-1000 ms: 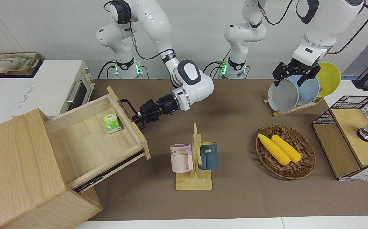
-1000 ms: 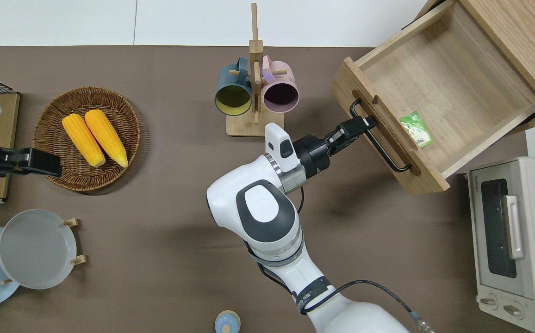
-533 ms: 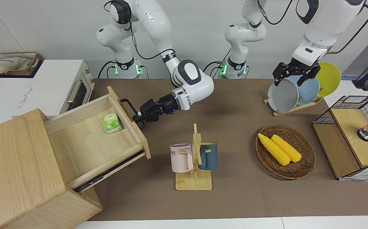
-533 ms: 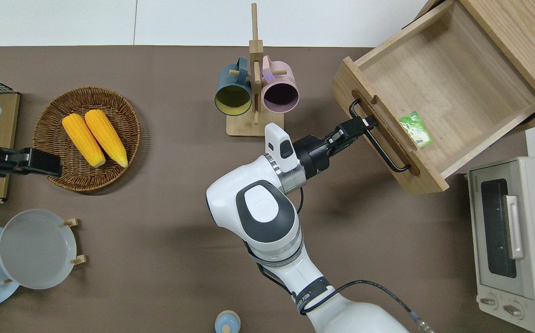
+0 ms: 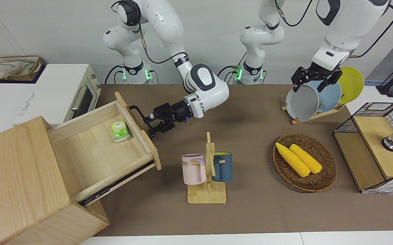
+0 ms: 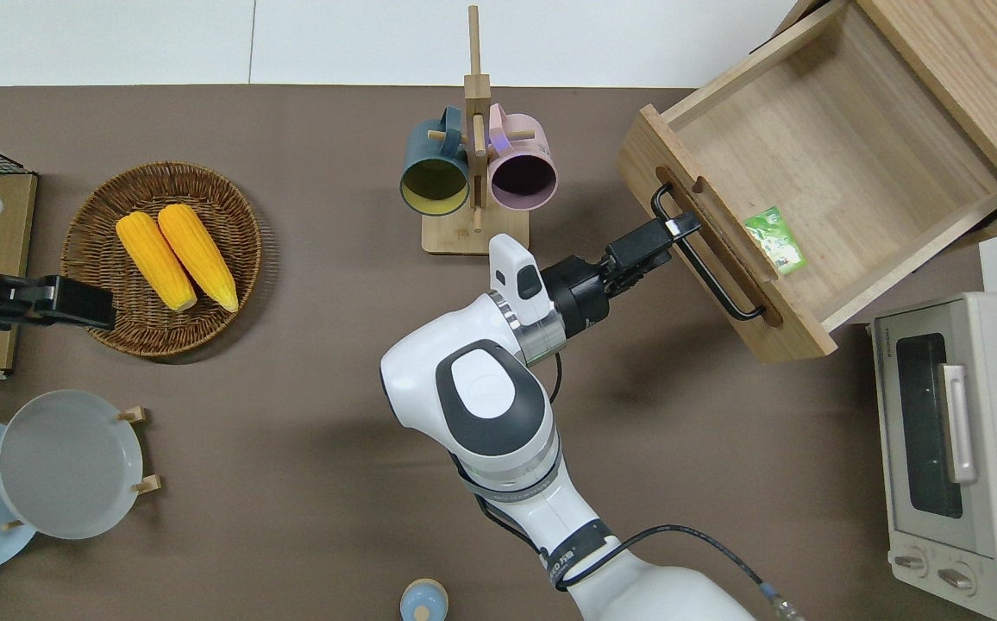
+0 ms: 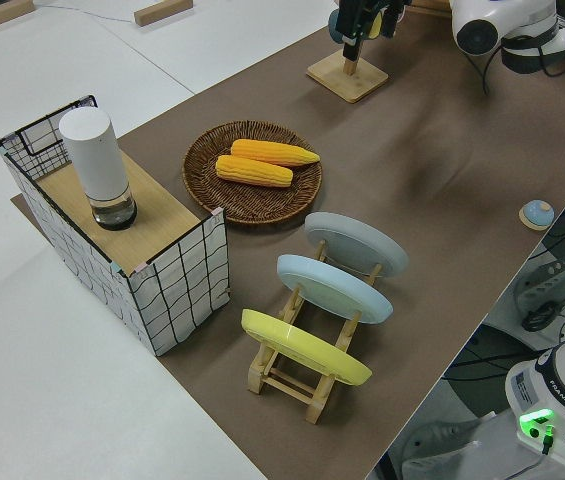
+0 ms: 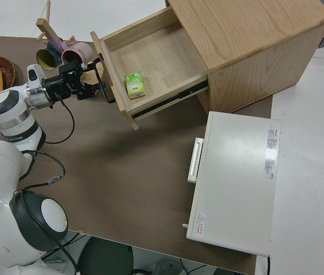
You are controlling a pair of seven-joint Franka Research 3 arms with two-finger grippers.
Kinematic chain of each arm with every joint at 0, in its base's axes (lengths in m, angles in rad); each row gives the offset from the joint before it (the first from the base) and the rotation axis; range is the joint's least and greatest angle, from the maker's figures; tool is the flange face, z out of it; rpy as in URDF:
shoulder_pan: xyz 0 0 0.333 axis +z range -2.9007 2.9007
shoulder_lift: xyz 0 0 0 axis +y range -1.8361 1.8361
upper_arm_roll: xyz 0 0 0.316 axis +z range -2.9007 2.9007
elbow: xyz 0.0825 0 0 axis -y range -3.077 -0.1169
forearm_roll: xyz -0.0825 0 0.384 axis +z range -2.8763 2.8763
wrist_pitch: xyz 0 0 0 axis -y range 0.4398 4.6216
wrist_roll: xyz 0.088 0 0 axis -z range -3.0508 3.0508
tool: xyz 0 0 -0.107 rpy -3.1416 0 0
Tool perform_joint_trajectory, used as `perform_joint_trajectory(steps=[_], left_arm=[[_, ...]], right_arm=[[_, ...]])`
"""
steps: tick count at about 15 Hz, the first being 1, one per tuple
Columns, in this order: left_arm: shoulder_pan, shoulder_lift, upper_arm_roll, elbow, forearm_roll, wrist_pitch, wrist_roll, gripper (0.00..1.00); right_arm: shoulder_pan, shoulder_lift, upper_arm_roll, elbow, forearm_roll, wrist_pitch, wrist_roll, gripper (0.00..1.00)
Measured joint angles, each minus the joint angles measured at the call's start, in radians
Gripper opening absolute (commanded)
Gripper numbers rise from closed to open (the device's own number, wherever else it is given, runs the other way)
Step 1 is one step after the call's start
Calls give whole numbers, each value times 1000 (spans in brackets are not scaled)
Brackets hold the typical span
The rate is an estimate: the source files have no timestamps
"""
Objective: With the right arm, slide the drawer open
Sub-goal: 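Open the right gripper and withdraw it from the handle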
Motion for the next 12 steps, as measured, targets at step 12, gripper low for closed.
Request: perform_joint_trajectory(steps=[12], left_arm=[[0,0,0,0,0,0,0,993]], right_arm=[[89,0,3,5,94,-43,0,987]])
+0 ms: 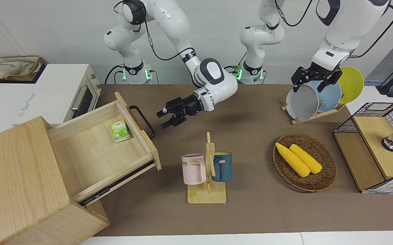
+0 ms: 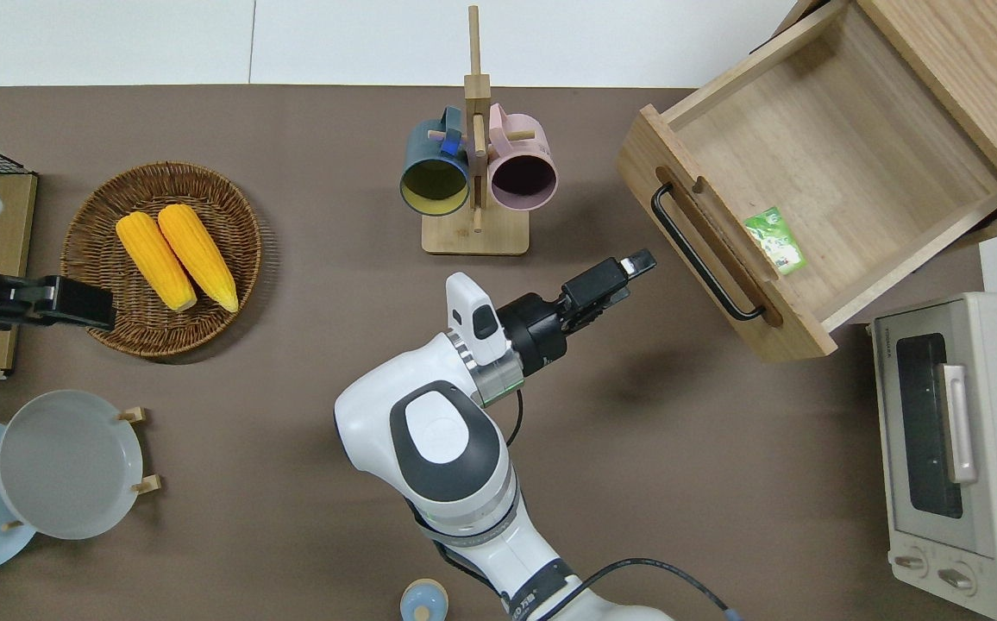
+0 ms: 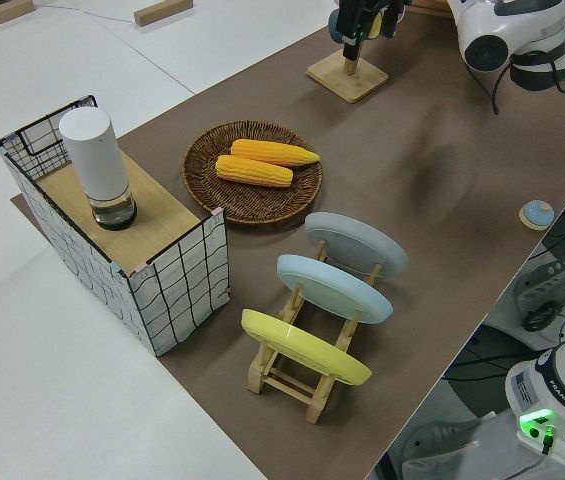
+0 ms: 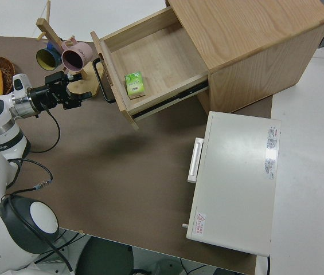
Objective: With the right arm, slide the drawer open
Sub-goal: 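Open the right gripper and withdraw it from the handle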
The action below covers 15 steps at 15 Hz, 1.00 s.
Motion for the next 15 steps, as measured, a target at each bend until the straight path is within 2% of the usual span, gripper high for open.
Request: perform_joint_trajectory(steps=[3,10,11,15], left_arm=[[0,0,0,0,0,0,0,993],[0,0,0,0,0,0,0,993],[0,0,0,0,0,0,0,993],[0,0,0,0,0,0,0,993]], right_arm=[[9,0,0,20,61,-3,0,987],[9,-7,-3,161,327,-3,0,987],[9,-12,-5,171,359,-3,0,987],[-18,-81,-13,198,565,16,0,987]])
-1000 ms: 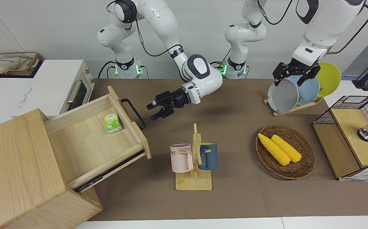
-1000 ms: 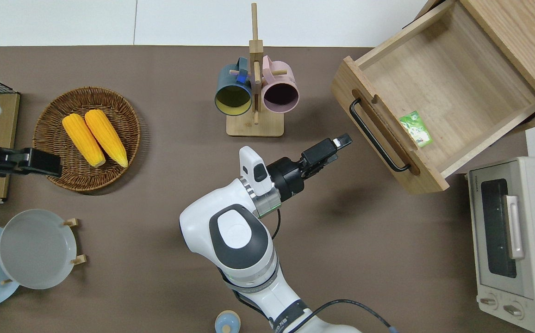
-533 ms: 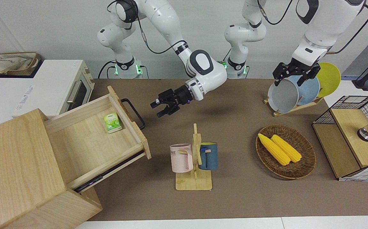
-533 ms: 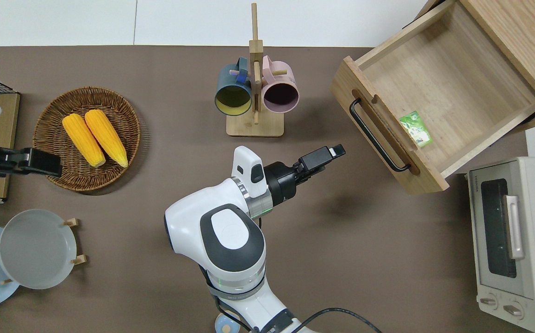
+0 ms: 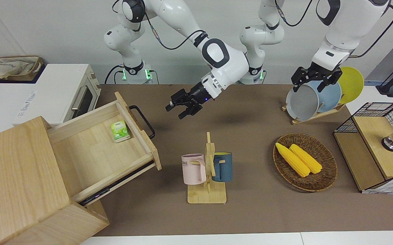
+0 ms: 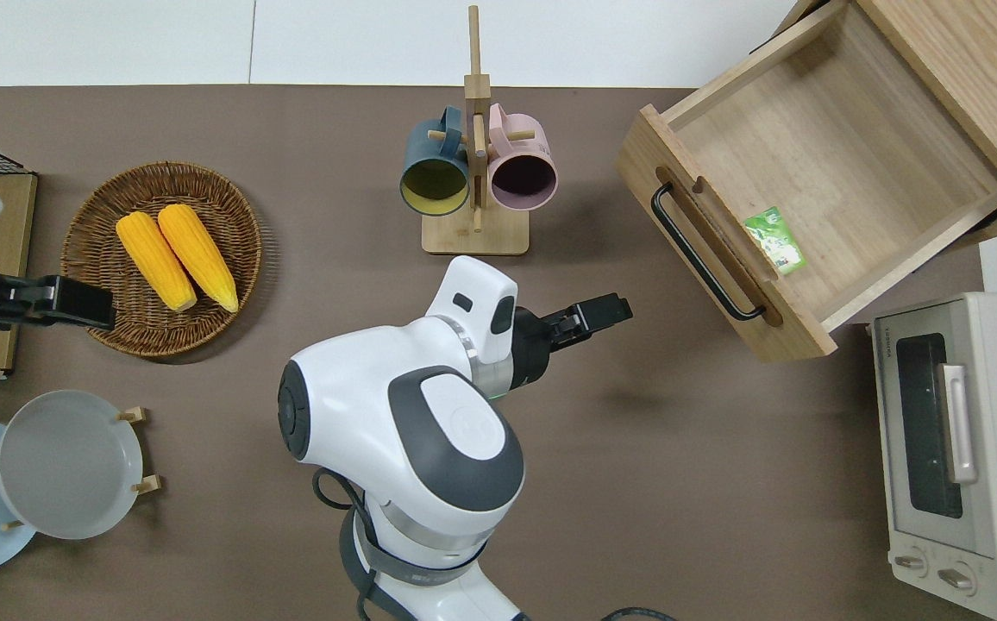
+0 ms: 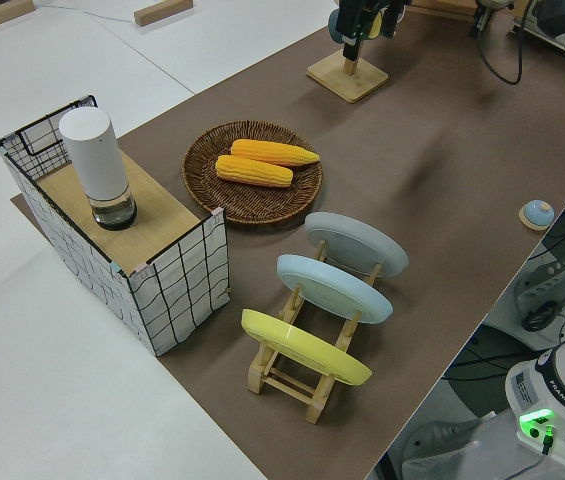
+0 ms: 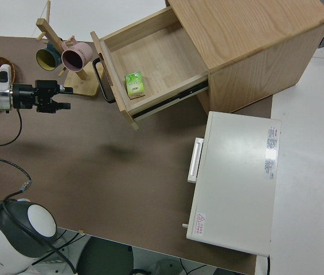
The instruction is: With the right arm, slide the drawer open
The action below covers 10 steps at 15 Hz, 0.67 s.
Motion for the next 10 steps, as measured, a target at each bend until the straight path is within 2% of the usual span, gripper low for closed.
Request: perform_joint_trajectory(steps=[6,10], left_arm=[[0,0,0,0,0,0,0,993],[0,0,0,0,0,0,0,993]], right_arm=[[-121,-125,-4,3,266,88,-17,987],[-181,-165,-4,3,341,114,-77,987]])
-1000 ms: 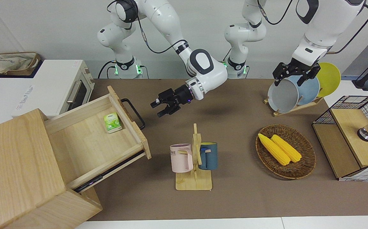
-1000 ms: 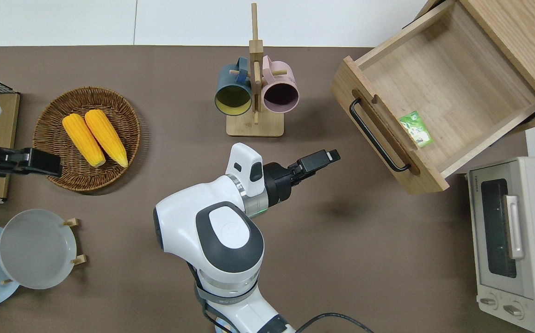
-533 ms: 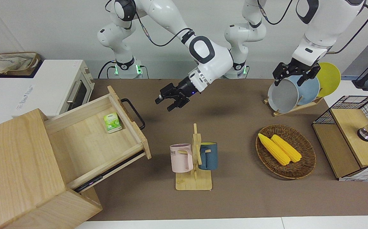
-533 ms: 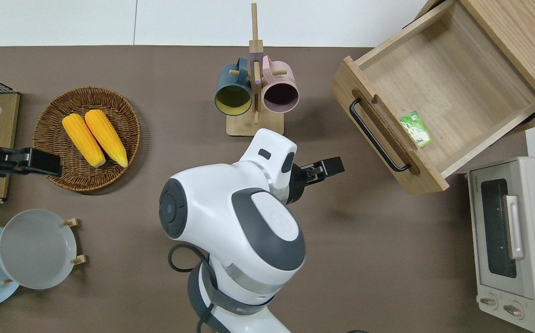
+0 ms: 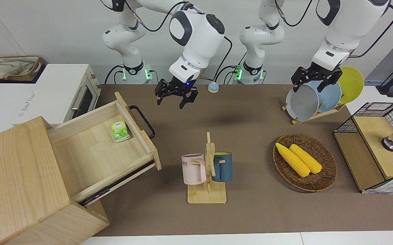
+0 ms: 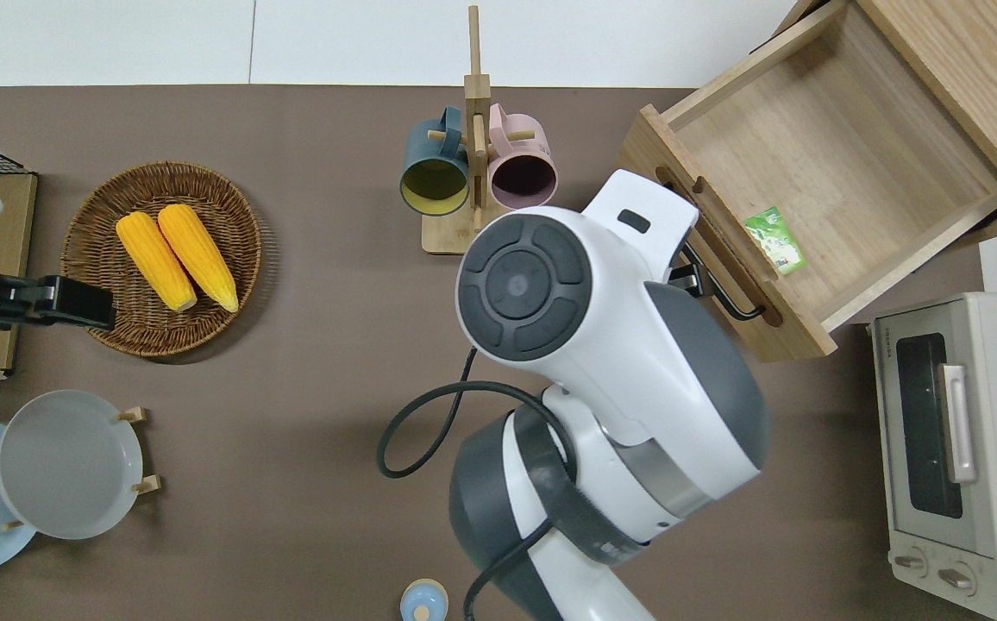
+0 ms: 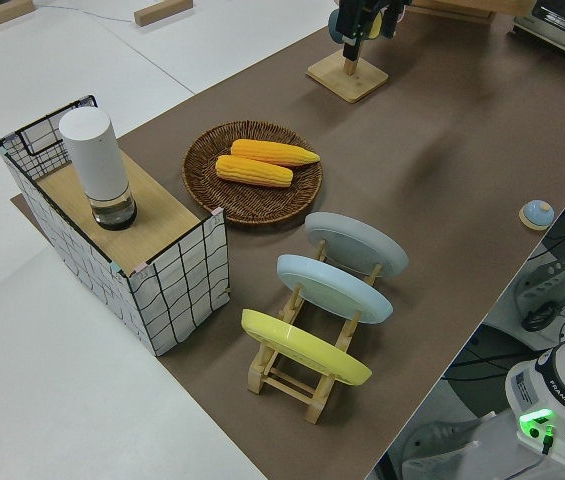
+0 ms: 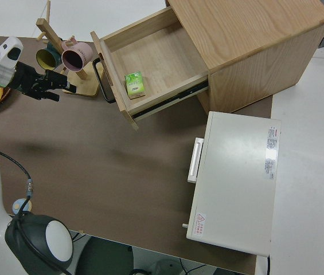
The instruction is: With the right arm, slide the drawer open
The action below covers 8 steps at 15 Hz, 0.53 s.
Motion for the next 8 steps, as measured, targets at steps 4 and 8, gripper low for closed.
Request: perform_joint_trajectory(steps=[4,8], left_arm=[[0,0,0,0,0,0,0,993],[0,0,0,0,0,0,0,993]], right_arm=[[-87,-37,1,0,122,34,-48,987],[-230,-83,43,0,242,38,-128,987]])
